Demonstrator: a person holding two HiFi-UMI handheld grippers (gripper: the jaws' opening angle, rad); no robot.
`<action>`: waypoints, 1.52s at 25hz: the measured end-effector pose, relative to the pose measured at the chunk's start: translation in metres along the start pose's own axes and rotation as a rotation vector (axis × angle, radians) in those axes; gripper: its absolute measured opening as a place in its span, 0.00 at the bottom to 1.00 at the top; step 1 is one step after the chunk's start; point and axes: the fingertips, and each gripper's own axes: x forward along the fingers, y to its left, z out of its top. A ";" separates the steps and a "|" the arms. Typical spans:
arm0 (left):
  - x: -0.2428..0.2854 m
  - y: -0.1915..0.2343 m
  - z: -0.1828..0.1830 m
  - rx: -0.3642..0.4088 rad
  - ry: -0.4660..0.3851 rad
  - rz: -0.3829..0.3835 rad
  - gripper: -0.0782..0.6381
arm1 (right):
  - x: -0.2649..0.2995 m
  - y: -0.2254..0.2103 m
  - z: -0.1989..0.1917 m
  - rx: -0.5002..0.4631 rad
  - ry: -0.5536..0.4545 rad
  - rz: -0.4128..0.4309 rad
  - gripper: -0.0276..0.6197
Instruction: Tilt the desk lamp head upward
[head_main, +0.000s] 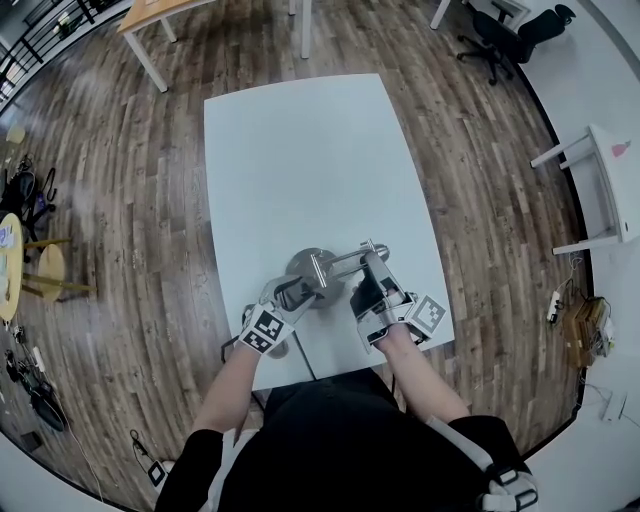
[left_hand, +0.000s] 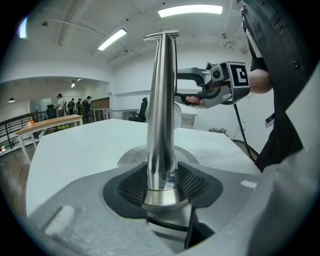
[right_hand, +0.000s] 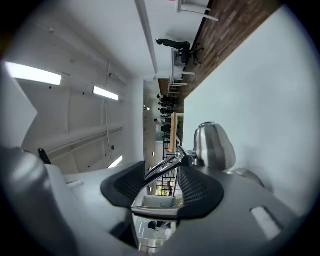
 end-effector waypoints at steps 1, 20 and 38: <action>0.000 0.000 -0.001 0.000 0.004 -0.002 0.39 | 0.000 0.004 0.002 -0.029 0.001 -0.003 0.36; 0.006 0.003 -0.004 0.017 0.069 -0.010 0.39 | -0.001 0.079 0.022 -0.709 0.001 -0.052 0.36; 0.008 0.002 -0.001 0.012 0.063 -0.007 0.39 | 0.006 0.146 -0.009 -1.281 0.091 -0.020 0.36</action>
